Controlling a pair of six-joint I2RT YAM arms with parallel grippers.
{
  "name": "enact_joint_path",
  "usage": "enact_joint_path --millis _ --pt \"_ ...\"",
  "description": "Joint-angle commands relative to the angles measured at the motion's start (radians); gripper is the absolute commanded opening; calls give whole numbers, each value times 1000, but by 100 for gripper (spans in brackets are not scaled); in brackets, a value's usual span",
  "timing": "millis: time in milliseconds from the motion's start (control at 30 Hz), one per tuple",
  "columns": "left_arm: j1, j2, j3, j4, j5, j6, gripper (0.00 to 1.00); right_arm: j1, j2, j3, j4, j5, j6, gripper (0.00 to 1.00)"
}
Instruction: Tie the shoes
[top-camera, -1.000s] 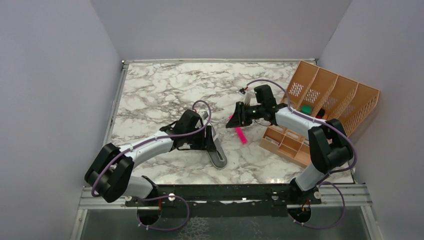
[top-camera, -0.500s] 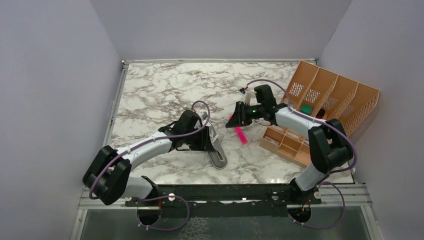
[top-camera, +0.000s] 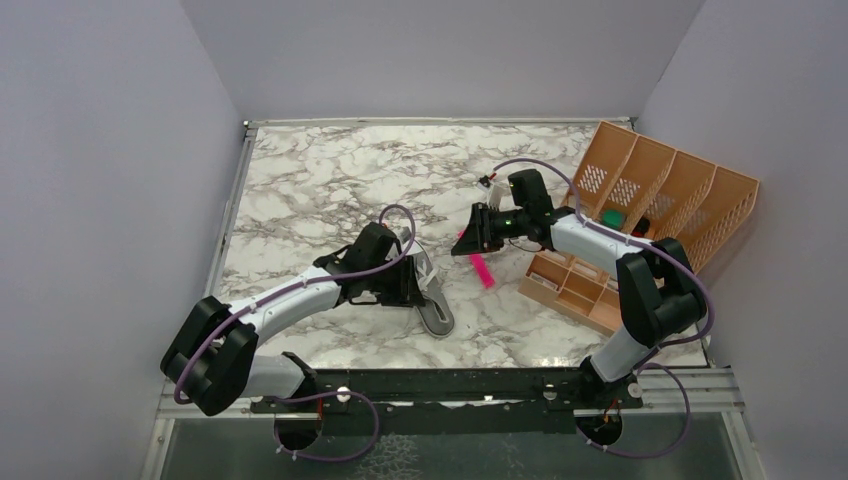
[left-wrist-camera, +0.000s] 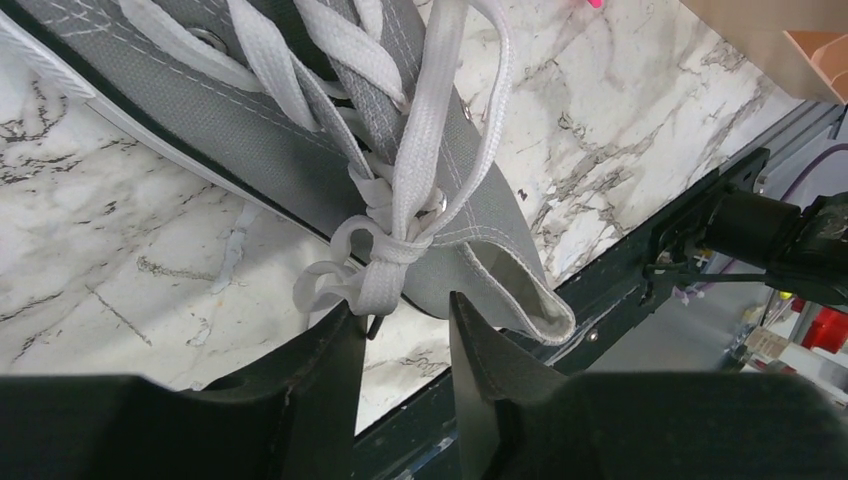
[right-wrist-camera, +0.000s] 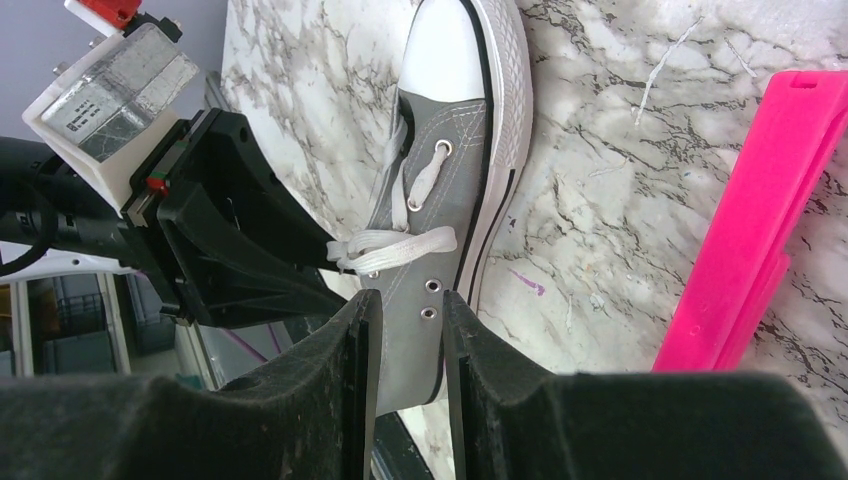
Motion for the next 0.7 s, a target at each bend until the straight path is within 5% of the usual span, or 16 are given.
enact_joint_path --millis 0,667 --pt "4 -14 -18 -5 -4 -21 34 2 -11 12 19 -28 1 33" --pt "5 -20 -10 -82 41 2 3 8 6 7 51 -52 22 34"
